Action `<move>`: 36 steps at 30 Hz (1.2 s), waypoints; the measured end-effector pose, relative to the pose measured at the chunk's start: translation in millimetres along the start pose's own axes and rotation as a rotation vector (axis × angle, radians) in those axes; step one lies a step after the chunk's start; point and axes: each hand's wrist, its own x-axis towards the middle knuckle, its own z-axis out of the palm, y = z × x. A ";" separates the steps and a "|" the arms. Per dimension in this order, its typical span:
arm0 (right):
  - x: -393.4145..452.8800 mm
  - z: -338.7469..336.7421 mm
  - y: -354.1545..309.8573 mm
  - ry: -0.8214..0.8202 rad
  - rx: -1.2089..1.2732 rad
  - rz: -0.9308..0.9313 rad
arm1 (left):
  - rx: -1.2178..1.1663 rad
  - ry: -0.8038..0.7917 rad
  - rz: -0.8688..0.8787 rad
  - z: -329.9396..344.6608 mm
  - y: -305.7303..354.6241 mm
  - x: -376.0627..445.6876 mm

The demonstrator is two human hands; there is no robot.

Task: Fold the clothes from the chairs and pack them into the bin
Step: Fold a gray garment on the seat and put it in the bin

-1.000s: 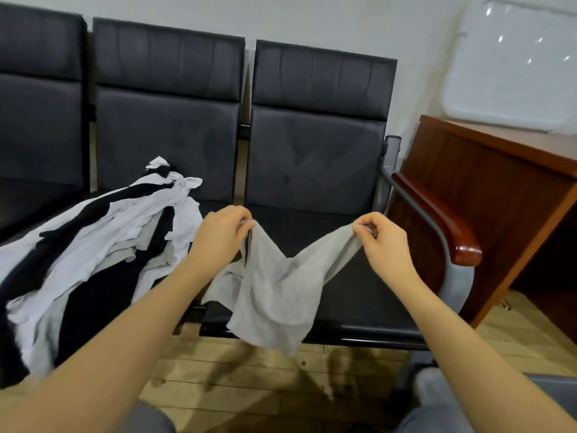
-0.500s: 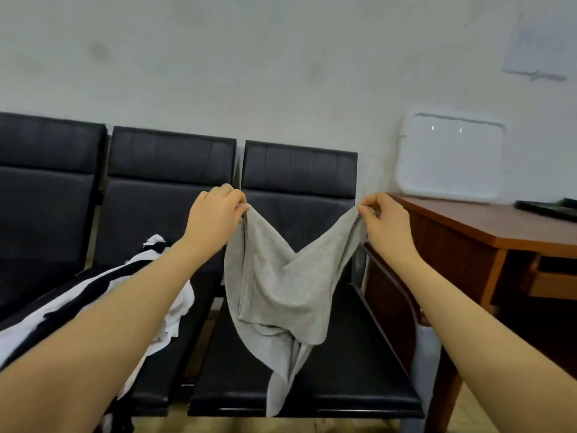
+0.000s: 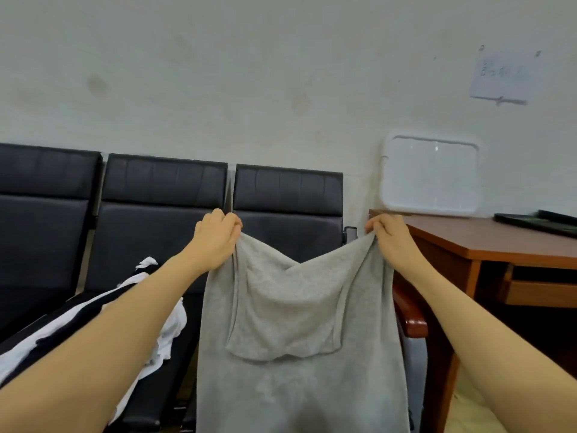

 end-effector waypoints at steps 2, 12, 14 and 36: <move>-7.2 -1.7 8.2 -0.052 -0.074 0.034 | 0.083 -0.041 0.032 3.0 -4.7 -4.9; -22.6 15.3 38.4 -0.070 -0.283 0.091 | 0.068 0.239 -0.154 45.3 -19.8 -32.5; -22.9 20.9 43.1 -0.015 -0.298 0.105 | 0.043 0.270 -0.125 50.7 -20.4 -36.0; -64.1 56.6 87.5 -0.102 -0.227 0.015 | -0.239 0.266 -0.122 111.0 -37.4 -96.8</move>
